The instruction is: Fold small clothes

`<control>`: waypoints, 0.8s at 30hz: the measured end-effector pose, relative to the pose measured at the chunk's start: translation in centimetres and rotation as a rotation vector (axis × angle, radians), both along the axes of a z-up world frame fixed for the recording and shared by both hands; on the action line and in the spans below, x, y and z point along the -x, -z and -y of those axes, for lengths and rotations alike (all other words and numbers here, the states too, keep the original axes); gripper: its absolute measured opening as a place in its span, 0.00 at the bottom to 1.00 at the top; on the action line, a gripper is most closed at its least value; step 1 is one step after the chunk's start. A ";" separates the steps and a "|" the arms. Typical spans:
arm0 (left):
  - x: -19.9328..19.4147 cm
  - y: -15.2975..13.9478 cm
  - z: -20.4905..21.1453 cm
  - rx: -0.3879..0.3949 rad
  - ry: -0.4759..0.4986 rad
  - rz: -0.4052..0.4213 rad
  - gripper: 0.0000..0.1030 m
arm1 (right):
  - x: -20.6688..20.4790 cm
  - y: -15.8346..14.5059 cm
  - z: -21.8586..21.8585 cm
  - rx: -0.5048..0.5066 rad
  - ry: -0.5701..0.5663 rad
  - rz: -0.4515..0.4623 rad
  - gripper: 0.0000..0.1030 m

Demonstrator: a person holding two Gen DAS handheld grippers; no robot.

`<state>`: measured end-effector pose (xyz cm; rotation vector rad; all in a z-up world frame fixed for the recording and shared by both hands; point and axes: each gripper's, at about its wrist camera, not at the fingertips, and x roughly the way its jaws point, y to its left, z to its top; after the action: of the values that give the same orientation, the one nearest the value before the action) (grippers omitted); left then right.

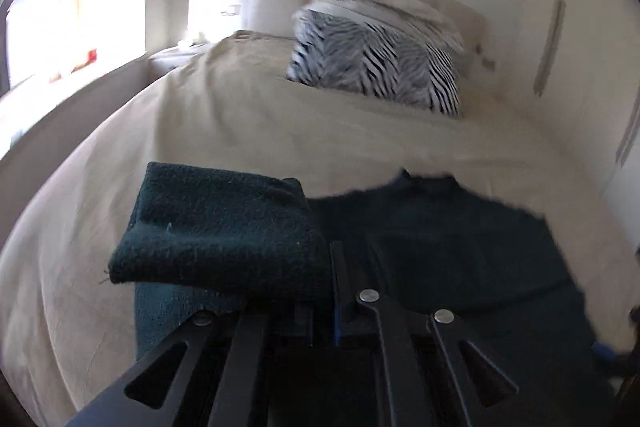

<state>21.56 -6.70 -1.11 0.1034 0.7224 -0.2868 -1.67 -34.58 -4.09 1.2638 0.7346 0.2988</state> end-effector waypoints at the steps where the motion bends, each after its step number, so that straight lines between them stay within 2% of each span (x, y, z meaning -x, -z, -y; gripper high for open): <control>1: 0.8 1.5 4.5 -0.130 0.084 0.019 0.09 | 0.3 0.3 0.5 -0.002 0.010 -0.005 0.64; 2: 1.9 3.1 7.4 -0.241 0.143 0.047 0.12 | 0.6 0.5 1.0 -0.004 0.018 -0.011 0.64; 4: 3.9 5.9 11.9 -0.393 0.231 0.059 0.13 | 1.1 1.0 2.0 0.008 0.031 -0.030 0.64; 6: 5.6 7.8 12.9 -0.466 0.264 0.065 0.21 | 1.2 1.3 2.7 0.032 0.029 -0.053 0.64; 7: 6.9 8.7 12.3 -0.492 0.277 0.068 0.29 | 1.0 1.4 2.8 0.046 0.020 -0.065 0.64; 9: 7.5 9.0 11.5 -0.541 0.277 0.108 0.37 | 0.1 1.9 2.7 0.067 -0.001 -0.081 0.64; 11: 8.1 8.0 9.9 -0.502 0.265 0.114 0.58 | -1.3 2.2 2.2 0.085 -0.025 -0.092 0.64; 13: 8.1 7.1 8.1 -0.428 0.246 0.099 0.70 | -3.2 2.4 1.3 0.104 -0.059 -0.101 0.64; 16: 9.0 6.2 4.7 -0.295 0.199 0.057 0.71 | -6.6 2.1 -1.5 0.166 -0.126 -0.126 0.64; 19: 9.8 6.0 1.1 -0.105 0.127 -0.017 0.71 | -9.9 2.7 -4.3 0.256 -0.193 -0.175 0.64; 21: 9.5 6.6 -0.6 -0.028 0.076 -0.061 0.71 | -12.0 3.5 -5.8 0.290 -0.214 -0.217 0.64; 24: 9.1 7.3 -2.8 0.094 0.041 -0.109 0.71 | -13.6 3.3 -7.5 0.346 -0.247 -0.211 0.63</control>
<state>12.46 -3.90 -8.42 0.0135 0.8141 -0.3668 11.91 -27.07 -7.37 0.8838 1.0781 0.2278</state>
